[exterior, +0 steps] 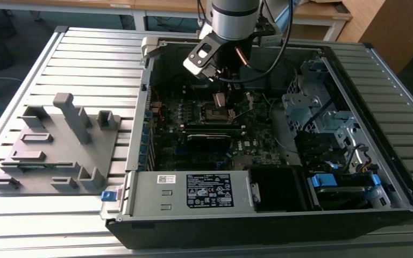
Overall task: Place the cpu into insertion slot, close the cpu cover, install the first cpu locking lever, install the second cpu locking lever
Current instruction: 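Place the cpu into insertion slot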
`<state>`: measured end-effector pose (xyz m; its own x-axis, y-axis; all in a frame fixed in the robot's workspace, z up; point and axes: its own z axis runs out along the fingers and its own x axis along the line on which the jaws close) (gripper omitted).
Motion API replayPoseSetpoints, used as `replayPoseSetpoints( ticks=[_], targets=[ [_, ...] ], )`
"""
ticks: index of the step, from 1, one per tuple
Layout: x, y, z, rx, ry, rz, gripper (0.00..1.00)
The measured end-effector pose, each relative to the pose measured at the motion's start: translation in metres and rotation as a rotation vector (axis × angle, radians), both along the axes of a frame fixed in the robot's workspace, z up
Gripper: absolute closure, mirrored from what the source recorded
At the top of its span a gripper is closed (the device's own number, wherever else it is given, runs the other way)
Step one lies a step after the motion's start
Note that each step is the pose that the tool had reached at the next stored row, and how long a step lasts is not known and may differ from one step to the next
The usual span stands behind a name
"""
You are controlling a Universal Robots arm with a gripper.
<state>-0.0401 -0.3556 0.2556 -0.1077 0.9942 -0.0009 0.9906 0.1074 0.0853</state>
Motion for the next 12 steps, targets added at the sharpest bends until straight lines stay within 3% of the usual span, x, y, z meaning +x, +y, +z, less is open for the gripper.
replayPoseSetpoints(
  ticks=[7, 12],
  targets=[
    [0.0, 0.0, -0.0001, 0.0001, -0.0001, -0.004, 0.46],
    [0.0, 0.0, -0.0005, 0.0, 0.0, -0.06, 0.46]
  ],
)
